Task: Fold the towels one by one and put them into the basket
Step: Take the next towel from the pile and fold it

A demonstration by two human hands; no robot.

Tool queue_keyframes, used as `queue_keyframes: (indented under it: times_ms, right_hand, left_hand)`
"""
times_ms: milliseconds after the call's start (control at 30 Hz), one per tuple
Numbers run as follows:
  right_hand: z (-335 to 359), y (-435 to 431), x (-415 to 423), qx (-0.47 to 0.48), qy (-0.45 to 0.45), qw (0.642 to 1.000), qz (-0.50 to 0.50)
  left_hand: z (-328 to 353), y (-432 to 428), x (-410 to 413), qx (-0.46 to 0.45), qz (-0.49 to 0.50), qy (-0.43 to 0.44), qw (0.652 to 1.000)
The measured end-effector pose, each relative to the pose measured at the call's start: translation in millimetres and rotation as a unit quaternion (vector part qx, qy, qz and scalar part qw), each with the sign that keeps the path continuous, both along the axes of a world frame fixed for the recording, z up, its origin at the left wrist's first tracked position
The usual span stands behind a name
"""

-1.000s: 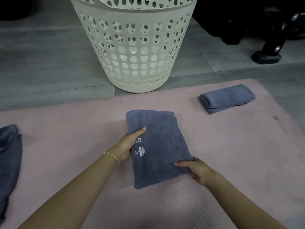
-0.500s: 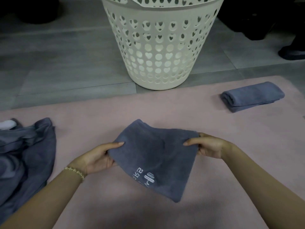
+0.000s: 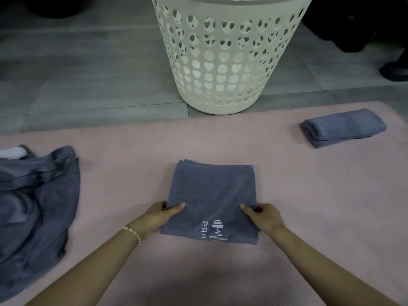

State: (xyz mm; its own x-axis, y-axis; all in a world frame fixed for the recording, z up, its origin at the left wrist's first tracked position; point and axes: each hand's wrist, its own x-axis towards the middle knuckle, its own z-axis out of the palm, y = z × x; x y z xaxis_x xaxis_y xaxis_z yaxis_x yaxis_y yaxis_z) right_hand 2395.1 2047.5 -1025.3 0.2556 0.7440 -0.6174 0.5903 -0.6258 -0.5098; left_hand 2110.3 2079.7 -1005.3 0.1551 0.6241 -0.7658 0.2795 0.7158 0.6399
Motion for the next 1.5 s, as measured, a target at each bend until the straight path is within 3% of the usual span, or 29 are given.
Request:
queue_keyframes:
  times_ms: [67, 167, 233, 333, 400, 500, 567, 600, 633, 700, 900, 1067, 1133, 1200, 1233, 1267, 1400, 1500]
  right_hand:
    - [-2.0, -3.4, 1.4, 0.005, 0.061, 0.997, -0.038]
    - [-1.0, -15.7, 16.2, 0.041, 0.231, 0.959, -0.160]
    - [-0.4, -30.6, 27.1, 0.048, 0.243, 0.956, -0.156]
    - [-9.6, -47.5, 35.1, 0.077, 0.187, 0.970, -0.133]
    - [-13.4, -52.8, 32.7, 0.143, 0.143, 0.974, -0.102]
    - [-10.7, -63.5, 24.2, 0.262, 0.029, 0.962, 0.070]
    - [-9.1, -69.6, 16.3, 0.290, -0.018, 0.930, 0.226]
    - [-10.7, -70.9, 12.8, 0.274, -0.036, 0.912, 0.303]
    - [-13.3, -72.9, 9.4, 0.251, -0.049, 0.894, 0.367]
    - [-24.2, -75.0, 9.9, 0.225, -0.068, 0.867, 0.439]
    - [-29.8, -72.1, 16.3, 0.221, -0.094, 0.845, 0.478]
    - [-27.1, -64.8, 10.9, 0.263, -0.138, 0.831, 0.469]
    - [-24.6, -56.6, 7.2, 0.286, -0.138, 0.836, 0.448]
    - [-11.2, -44.4, 3.5, 0.287, -0.107, 0.848, 0.432]
    - [0.2, -36.8, 2.5, 0.257, -0.083, 0.856, 0.440]
    - [12.4, -28.9, 2.1, 0.208, -0.063, 0.862, 0.459]
    - [39.9, 1.2, 1.2, -0.039, 0.073, 0.889, 0.449]
    - [40.3, 14.1, 13.0, -0.096, 0.167, 0.920, 0.342]
  left_hand:
    - [4.7, 1.3, 4.8, -0.035, 0.005, -0.072, 0.997]
    - [6.7, -6.5, 4.6, -0.060, -0.010, -0.153, 0.986]
    - [-4.7, -16.5, 2.7, 0.001, -0.016, -0.108, 0.994]
    - [-25.9, -34.3, -2.3, 0.196, 0.016, 0.041, 0.980]
    - [-30.1, -45.0, -3.7, 0.335, 0.014, 0.166, 0.927]
    - [-32.3, -61.6, 4.7, 0.543, -0.200, 0.266, 0.771]
    - [-43.7, -69.8, 12.5, 0.581, -0.380, 0.293, 0.657]
    - [-51.7, -71.8, 15.7, 0.572, -0.439, 0.311, 0.619]
    - [-59.1, -73.9, 18.6, 0.559, -0.470, 0.325, 0.601]
    - [-69.2, -75.9, 19.9, 0.541, -0.482, 0.341, 0.599]
    - [-82.2, -73.4, 25.8, 0.558, -0.469, 0.364, 0.580]
    - [-62.8, -59.8, 32.8, 0.592, -0.442, 0.305, 0.601]
    - [-38.4, -48.8, 35.3, 0.549, -0.437, 0.272, 0.659]
    - [-11.9, -40.3, 34.1, 0.449, -0.459, 0.197, 0.741]
    - [-1.4, -35.6, 31.0, 0.360, -0.479, 0.146, 0.788]
    - [6.1, -27.5, 30.3, 0.291, -0.498, 0.110, 0.810]
    - [21.7, 6.2, 24.8, 0.122, -0.545, 0.090, 0.824]
    - [11.6, 10.1, 12.0, 0.108, -0.428, 0.076, 0.894]
